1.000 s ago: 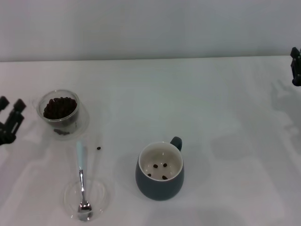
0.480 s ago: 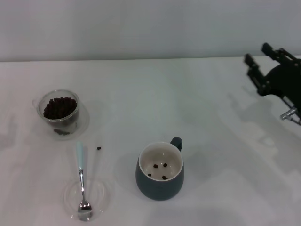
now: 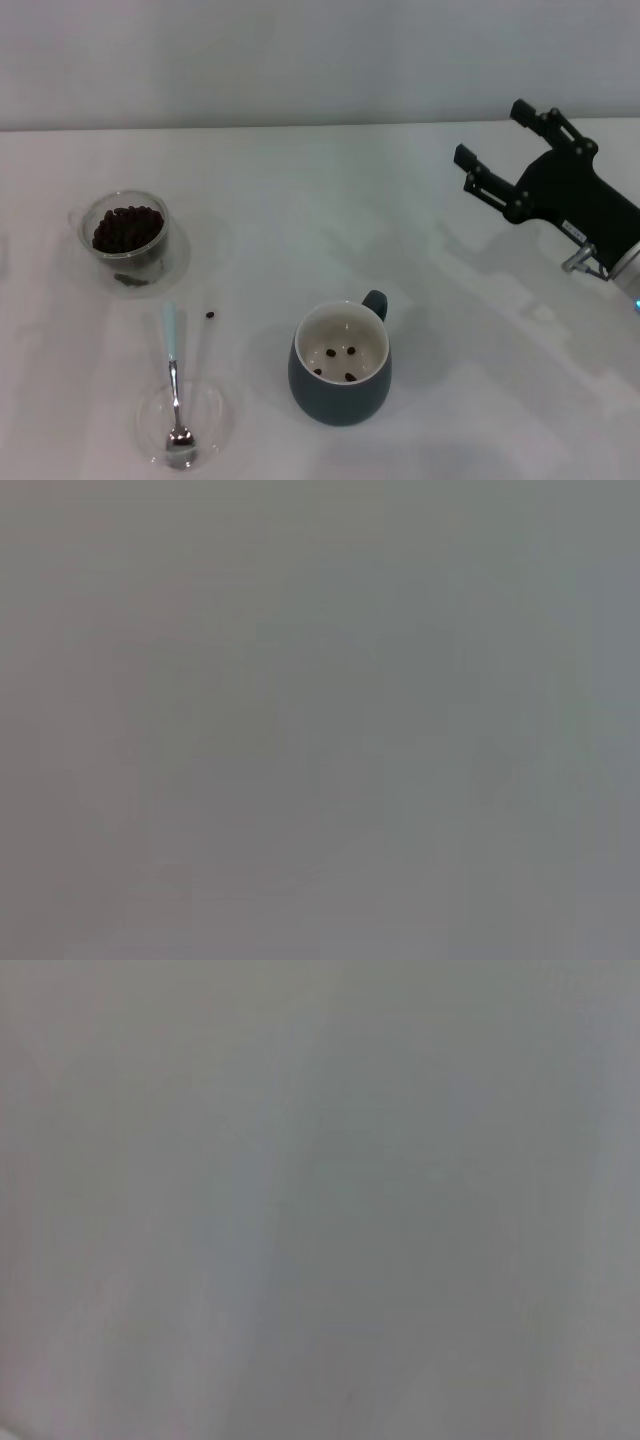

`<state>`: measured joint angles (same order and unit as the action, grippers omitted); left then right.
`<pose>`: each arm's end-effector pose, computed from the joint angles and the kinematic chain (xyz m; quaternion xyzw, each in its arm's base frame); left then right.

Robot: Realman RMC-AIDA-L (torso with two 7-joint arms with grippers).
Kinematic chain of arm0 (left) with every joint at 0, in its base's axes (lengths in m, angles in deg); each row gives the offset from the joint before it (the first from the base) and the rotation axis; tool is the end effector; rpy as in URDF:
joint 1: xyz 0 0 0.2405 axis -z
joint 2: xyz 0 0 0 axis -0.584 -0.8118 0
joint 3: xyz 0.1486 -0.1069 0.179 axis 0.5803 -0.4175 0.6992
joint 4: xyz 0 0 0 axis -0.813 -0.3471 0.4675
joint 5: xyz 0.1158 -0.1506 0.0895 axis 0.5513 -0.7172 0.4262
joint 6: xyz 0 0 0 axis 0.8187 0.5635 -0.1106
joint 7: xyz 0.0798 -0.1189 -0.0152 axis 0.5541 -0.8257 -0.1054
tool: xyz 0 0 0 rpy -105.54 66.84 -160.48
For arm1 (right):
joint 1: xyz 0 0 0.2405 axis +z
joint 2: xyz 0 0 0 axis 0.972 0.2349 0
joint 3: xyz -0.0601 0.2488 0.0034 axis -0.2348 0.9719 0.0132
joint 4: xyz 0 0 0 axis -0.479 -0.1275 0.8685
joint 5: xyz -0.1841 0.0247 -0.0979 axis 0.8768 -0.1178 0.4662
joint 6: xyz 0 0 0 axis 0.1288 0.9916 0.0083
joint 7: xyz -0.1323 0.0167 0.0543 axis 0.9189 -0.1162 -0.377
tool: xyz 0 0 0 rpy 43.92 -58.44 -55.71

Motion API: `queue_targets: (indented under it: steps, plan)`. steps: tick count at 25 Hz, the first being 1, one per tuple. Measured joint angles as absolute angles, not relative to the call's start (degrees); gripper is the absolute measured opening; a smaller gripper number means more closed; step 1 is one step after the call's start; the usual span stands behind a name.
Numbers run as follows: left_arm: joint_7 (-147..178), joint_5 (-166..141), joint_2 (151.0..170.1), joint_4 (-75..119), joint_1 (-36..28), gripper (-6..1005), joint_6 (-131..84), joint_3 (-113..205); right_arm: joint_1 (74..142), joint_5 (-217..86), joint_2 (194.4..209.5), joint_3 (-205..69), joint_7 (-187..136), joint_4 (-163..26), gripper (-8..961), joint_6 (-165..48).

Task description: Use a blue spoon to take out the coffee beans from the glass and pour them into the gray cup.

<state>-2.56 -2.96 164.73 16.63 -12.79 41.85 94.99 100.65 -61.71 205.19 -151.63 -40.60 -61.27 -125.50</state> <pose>-0.3566 0.3213 0.0475 -0.6135 -0.2316 -0.3433 0.6724 0.2984 0.3252 -0.0089 -0.8082 0.0872 0.3306 0.4796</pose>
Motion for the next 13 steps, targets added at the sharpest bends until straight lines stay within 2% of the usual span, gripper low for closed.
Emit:
queue_targets:
  steps: [3, 13]
  plan:
    - [-2.21, -6.87, 164.76, 17.05, -11.49, 436, 41.45, 94.98, 100.72, -62.98, 205.15, -151.36, -40.51, -60.78, 876, -125.86]
    - [-0.21, -11.4, 164.84, 17.47, -6.37, 435, 37.03, 94.98, 100.56, -72.92, 204.85, -150.72, -25.6, -60.78, 876, -125.18]
